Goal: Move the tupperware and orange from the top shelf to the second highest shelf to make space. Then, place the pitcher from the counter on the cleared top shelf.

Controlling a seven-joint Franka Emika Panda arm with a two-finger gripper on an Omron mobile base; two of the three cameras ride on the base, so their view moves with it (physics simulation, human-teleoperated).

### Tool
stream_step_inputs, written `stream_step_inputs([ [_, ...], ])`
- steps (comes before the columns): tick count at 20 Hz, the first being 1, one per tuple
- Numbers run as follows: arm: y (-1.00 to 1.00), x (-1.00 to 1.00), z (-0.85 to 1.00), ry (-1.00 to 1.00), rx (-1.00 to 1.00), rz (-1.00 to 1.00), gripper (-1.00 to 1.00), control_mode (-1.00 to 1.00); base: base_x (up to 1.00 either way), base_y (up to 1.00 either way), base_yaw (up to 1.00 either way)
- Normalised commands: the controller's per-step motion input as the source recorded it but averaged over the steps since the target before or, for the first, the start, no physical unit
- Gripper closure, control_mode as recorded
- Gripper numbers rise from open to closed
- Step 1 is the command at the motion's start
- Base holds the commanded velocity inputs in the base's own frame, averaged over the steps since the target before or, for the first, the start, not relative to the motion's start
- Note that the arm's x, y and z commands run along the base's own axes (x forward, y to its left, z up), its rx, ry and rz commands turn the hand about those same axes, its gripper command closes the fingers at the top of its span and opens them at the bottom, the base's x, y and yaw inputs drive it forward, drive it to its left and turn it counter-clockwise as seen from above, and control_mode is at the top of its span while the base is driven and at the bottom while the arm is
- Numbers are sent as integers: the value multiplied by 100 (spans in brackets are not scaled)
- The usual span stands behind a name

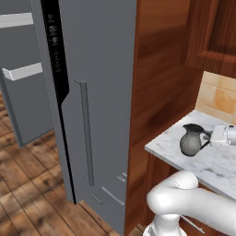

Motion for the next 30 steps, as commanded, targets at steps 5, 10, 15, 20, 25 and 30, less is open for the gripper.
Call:
stream_step_inputs([
  [5, 0, 0, 0, 0, 0, 1, 100, -100, 0, 0, 0],
  [10, 33, -25, 35, -1, -4, 4, 100, -100, 0, 0, 0],
  [15, 69, -48, 72, -5, -16, 0, 100, -100, 0, 0, 0],
  [20, 99, -61, 63, -2, -25, -7, 100, -100, 0, 0, 0],
  [25, 93, -63, 63, -5, -18, -22, 100, -100, 0, 0, 0],
  [30, 86, -61, 68, -11, -6, -26, 100, -100, 0, 0, 0],
])
